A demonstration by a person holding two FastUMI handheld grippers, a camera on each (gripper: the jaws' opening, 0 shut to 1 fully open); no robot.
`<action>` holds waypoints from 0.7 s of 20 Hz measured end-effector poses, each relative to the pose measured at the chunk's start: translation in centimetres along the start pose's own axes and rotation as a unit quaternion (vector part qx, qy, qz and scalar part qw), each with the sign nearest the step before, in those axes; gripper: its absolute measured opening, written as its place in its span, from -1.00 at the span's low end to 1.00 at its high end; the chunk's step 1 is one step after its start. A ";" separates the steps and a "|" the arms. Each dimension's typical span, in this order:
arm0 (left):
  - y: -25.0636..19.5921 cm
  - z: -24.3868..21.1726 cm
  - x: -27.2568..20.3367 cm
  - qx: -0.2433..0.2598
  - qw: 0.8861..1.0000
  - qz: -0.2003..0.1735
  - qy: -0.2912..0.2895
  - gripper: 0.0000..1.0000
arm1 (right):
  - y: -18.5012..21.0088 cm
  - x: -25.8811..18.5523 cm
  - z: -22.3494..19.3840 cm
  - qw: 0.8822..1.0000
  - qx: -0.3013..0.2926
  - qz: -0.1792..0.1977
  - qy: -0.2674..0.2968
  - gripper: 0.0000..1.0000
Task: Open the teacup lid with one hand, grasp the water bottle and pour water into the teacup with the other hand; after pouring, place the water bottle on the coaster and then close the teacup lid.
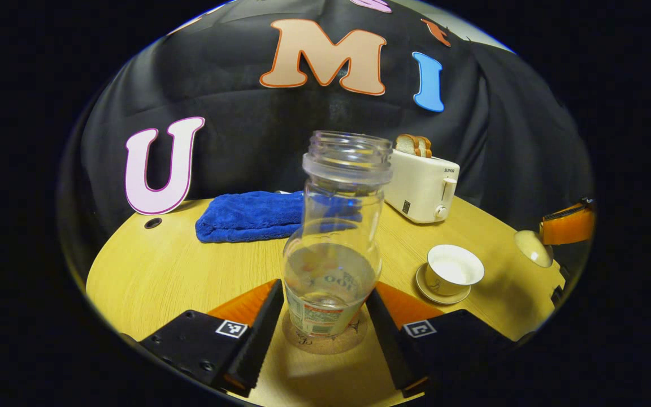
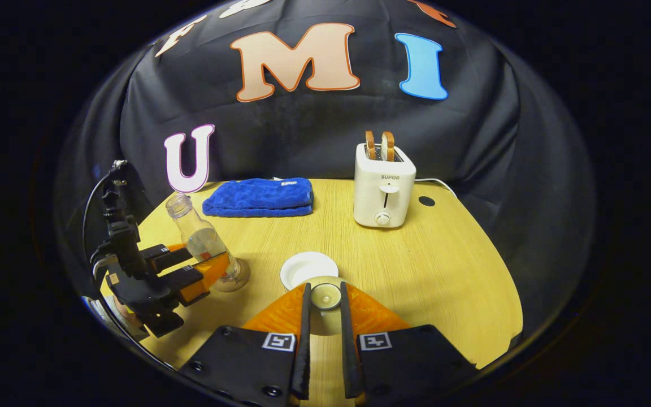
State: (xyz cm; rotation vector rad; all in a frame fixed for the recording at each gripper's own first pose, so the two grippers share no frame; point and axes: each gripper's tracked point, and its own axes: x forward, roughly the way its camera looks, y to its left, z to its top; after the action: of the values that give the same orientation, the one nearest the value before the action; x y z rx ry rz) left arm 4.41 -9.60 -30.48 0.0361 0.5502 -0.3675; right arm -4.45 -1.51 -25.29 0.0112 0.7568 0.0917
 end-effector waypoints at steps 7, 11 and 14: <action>-0.1 -0.7 -0.5 0.004 1.000 -0.001 0.007 0.92 | 1.4 1.7 0.6 1.000 -0.008 0.018 -0.001 -0.51; -0.5 -0.4 -1.5 0.016 1.000 -0.001 0.006 0.92 | 1.9 3.0 1.3 1.000 -0.005 0.026 -0.009 -0.51; -0.6 0.2 -2.4 0.033 0.999 0.001 0.002 0.92 | 2.4 4.0 1.9 0.999 0.006 0.034 -0.014 -0.46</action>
State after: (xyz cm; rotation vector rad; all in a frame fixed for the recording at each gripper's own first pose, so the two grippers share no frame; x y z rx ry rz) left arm 2.42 -9.40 -28.98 0.1015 0.5413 -0.3842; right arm -0.49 1.24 -26.55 0.0491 0.7286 0.1514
